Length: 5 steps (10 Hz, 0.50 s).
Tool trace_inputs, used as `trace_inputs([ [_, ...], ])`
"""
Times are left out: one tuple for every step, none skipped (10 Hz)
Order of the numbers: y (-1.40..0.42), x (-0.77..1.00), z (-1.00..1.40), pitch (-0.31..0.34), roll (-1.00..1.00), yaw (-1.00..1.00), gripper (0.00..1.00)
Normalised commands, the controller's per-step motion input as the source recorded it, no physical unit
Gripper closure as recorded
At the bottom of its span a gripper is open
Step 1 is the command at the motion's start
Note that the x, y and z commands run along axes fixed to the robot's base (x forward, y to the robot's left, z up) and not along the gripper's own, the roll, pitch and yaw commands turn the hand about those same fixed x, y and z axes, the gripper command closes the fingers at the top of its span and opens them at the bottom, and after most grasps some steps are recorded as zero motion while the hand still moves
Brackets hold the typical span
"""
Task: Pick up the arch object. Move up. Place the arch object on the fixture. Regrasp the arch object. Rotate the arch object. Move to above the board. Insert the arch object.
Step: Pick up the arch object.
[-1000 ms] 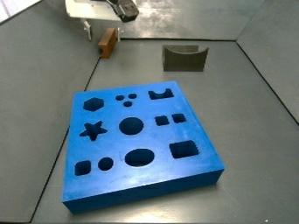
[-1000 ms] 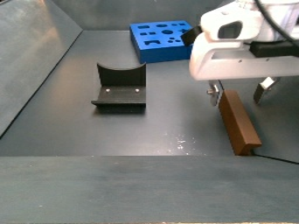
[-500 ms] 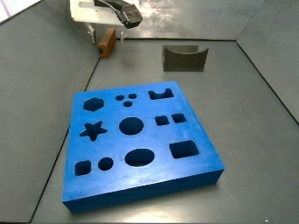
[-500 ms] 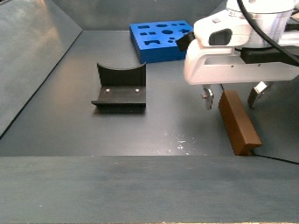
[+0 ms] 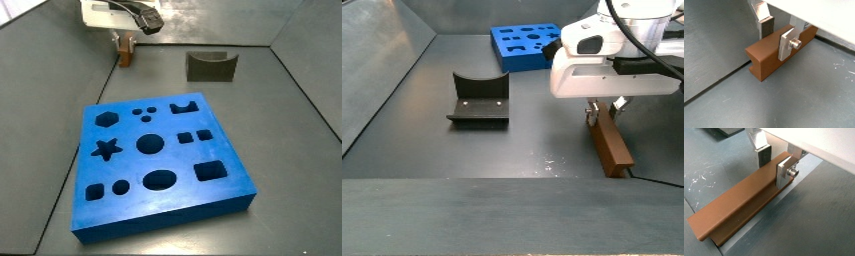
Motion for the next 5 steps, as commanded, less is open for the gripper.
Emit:
trace_inputs([
  [0.0,0.0,0.0,0.0,0.0,0.0,1.0],
  [0.0,0.0,0.0,0.0,0.0,0.0,1.0],
  [0.0,0.0,0.0,0.0,0.0,0.0,1.0],
  [0.0,0.0,0.0,0.0,0.0,0.0,1.0],
  [0.0,0.0,0.0,0.0,0.0,0.0,1.0],
])
